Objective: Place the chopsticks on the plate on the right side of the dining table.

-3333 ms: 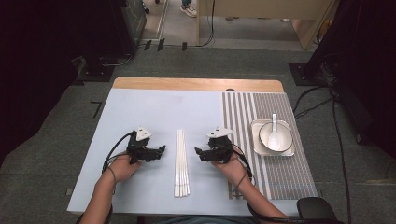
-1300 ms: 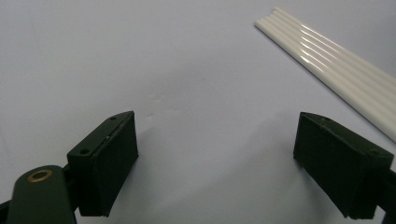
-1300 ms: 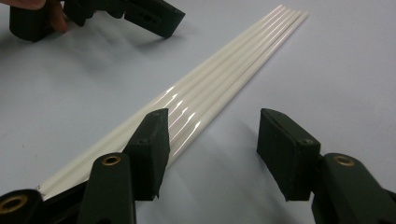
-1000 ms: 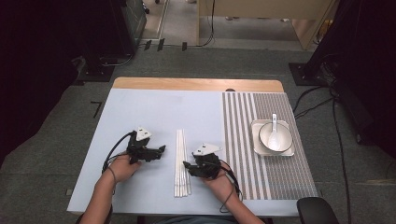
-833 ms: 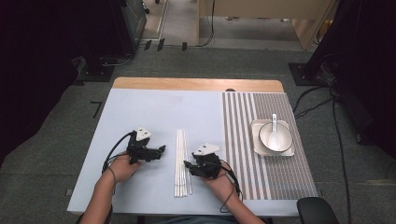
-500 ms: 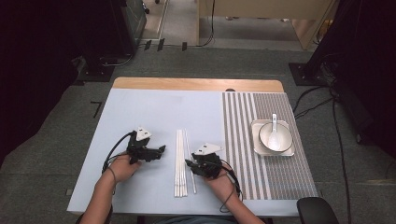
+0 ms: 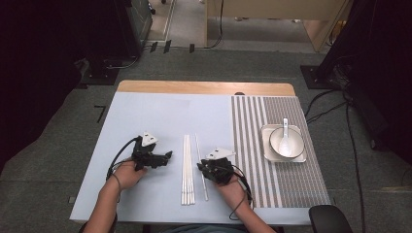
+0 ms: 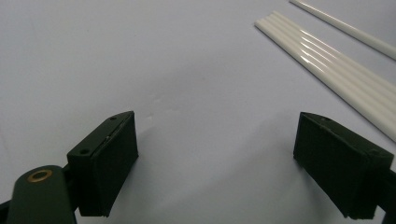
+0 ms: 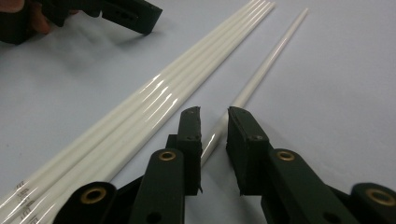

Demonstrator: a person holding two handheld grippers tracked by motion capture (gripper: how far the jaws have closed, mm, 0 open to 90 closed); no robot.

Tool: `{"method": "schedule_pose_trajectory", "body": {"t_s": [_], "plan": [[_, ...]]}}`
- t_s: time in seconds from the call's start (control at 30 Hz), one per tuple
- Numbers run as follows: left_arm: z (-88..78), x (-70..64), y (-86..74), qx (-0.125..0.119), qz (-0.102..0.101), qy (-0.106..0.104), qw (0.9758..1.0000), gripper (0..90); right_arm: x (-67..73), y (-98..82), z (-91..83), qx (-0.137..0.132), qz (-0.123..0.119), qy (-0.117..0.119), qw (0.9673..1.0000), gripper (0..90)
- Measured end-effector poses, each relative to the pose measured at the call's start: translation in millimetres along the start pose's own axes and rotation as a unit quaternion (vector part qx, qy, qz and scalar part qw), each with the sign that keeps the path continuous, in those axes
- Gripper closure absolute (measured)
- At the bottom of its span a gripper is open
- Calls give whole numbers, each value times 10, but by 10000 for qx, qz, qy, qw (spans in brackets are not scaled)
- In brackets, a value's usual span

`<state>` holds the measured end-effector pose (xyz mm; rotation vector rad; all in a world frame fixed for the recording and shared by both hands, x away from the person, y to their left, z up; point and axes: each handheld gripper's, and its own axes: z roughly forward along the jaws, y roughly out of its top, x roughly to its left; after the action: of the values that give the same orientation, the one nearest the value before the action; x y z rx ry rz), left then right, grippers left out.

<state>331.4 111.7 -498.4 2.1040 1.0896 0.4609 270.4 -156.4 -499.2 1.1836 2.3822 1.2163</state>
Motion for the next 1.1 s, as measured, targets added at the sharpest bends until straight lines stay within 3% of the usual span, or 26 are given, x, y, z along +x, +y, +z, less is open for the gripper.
{"method": "schedule_pose_trajectory", "body": {"t_s": [0.53, 0.83, 1.1], "plan": [[0, 0, 0, 3, 3, 1, 10000, 135, -141, -8, -53, -39, 285, -210, 9994, 824], [-1, 1, 0, 9, 7, 1, 10000, 135, -288, 40, -12, -107, 586, -296, 9978, 838], [-1, 2, 0, 11, 9, 0, 10000, 135, -401, 114, 41, -118, 653, -375, 9971, 845]]}}
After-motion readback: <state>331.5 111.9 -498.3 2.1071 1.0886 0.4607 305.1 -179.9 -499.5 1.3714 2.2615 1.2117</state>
